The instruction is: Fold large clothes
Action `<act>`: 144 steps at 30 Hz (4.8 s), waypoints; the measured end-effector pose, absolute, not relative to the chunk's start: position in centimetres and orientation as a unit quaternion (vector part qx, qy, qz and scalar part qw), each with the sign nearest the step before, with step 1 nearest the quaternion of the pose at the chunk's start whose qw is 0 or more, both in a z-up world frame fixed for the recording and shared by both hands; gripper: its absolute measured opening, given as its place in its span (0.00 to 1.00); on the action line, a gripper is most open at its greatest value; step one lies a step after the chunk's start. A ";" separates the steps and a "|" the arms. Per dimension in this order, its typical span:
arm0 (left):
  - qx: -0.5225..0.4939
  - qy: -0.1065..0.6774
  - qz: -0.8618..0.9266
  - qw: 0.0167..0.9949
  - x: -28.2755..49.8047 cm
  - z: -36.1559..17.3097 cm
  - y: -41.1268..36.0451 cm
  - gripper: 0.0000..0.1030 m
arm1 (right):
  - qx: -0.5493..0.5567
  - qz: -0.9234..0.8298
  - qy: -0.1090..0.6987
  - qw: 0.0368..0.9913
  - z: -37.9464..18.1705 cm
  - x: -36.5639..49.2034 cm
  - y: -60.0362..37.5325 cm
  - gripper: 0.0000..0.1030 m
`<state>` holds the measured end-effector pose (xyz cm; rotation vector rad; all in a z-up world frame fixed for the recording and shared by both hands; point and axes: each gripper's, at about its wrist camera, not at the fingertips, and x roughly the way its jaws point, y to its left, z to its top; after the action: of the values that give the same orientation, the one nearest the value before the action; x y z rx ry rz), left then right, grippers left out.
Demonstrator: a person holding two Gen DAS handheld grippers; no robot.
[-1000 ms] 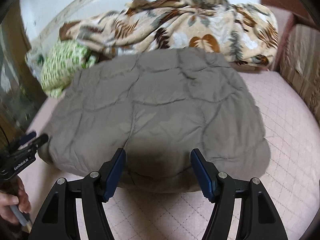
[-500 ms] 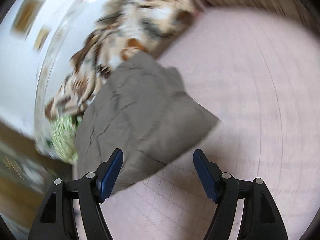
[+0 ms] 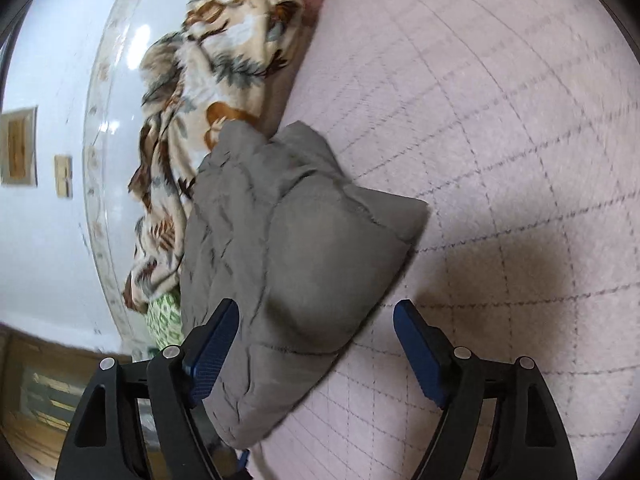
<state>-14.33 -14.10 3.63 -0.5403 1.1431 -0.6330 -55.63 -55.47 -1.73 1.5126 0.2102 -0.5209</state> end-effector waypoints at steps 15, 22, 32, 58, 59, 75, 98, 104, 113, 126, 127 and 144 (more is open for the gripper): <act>-0.316 0.499 -0.285 0.755 -12.6 1.2 -14.5 0.78 | 0.646 -0.282 0.063 0.707 -2.7 -53.2 -57.6 0.92; -0.283 0.475 -0.297 0.778 -12.9 2.4 -15.8 0.53 | 0.608 -0.293 0.087 0.733 -1.9 -51.9 -57.8 0.47; -0.214 0.450 -0.330 0.801 -13.4 6.2 -16.6 0.35 | 0.528 -0.306 0.114 0.784 2.3 -51.2 -56.3 0.31; -0.192 0.453 -0.348 0.798 -20.2 10.1 -8.8 0.34 | 0.478 -0.266 0.137 0.826 7.7 -59.0 -47.8 0.30; -0.191 0.452 -0.348 0.799 -20.6 10.0 -8.5 0.34 | 0.479 -0.265 0.137 0.825 7.5 -59.4 -47.5 0.30; -0.198 0.507 -0.313 0.778 -22.3 4.6 -5.4 0.54 | 0.511 -0.303 0.210 0.777 1.8 -61.0 -46.5 0.37; -0.047 0.256 -0.261 0.930 -29.0 14.6 -6.3 0.66 | 0.370 -0.389 0.150 0.830 10.3 -64.4 -42.1 0.62; 0.088 0.292 -0.378 0.874 -33.0 13.2 -17.4 0.66 | 0.269 -0.268 0.236 0.894 11.2 -54.2 -38.4 0.54; 0.132 0.342 -0.372 0.853 -32.4 9.2 -21.3 0.66 | 0.195 -0.241 0.312 0.898 8.9 -44.2 -37.3 0.53; 0.177 0.342 -0.348 0.855 -32.2 6.0 -23.1 0.71 | 0.156 -0.262 0.369 0.878 5.3 -42.0 -37.3 0.56; 0.178 0.341 -0.347 0.855 -32.3 5.9 -23.1 0.71 | 0.155 -0.262 0.370 0.878 5.1 -42.0 -37.3 0.56; 0.164 0.312 -0.346 0.870 -33.0 6.0 -22.4 0.71 | 0.148 -0.254 0.329 0.897 6.5 -43.8 -36.4 0.56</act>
<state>-33.00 -22.40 5.97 0.3427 0.6526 -0.7235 -43.85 -36.41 6.50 0.3069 0.6817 -0.5258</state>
